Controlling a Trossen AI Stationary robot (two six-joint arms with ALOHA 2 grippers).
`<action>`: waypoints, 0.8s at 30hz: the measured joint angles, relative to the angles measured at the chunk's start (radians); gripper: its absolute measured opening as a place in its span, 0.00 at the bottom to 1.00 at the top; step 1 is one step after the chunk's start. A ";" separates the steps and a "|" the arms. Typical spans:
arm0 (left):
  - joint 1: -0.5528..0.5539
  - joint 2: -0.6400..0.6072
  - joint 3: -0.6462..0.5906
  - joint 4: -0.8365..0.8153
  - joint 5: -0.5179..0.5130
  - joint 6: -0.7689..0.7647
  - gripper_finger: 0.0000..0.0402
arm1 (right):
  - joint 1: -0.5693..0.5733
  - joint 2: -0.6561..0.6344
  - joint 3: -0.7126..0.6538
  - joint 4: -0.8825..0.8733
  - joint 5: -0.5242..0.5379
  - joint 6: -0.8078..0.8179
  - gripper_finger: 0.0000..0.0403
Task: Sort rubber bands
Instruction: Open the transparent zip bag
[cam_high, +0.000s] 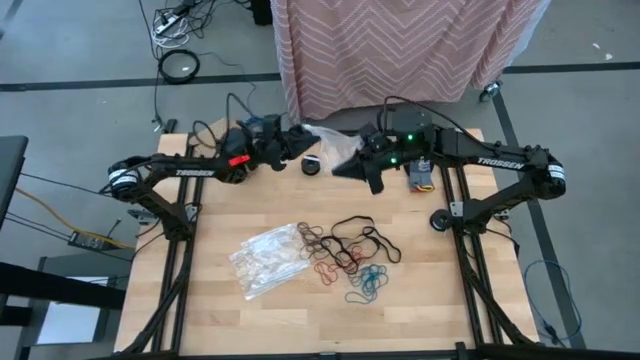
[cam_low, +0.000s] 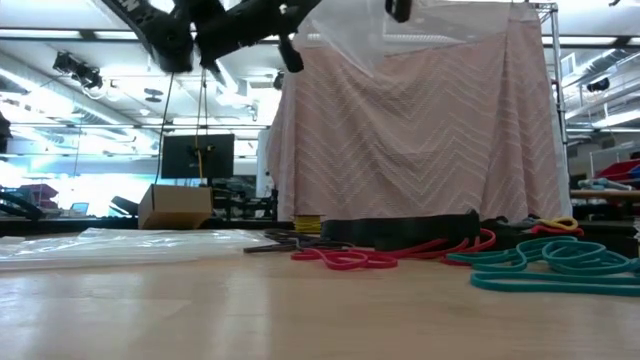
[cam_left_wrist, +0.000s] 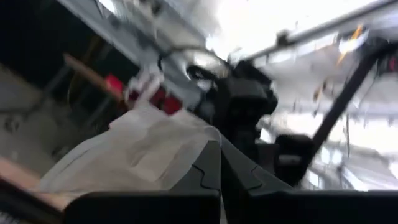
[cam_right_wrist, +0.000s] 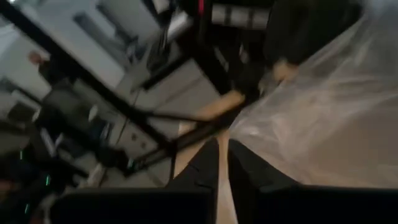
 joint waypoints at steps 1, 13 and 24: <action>0.000 -0.014 0.017 -0.075 0.034 0.025 0.00 | 0.006 -0.007 0.000 -0.039 -0.008 -0.006 0.12; 0.000 -0.108 0.200 -0.791 0.288 0.318 0.00 | 0.014 -0.163 -0.002 -0.460 0.057 -0.060 0.43; -0.102 -0.109 0.328 -1.341 0.424 0.402 0.00 | -0.081 -0.170 -0.003 -0.426 0.030 -0.451 0.42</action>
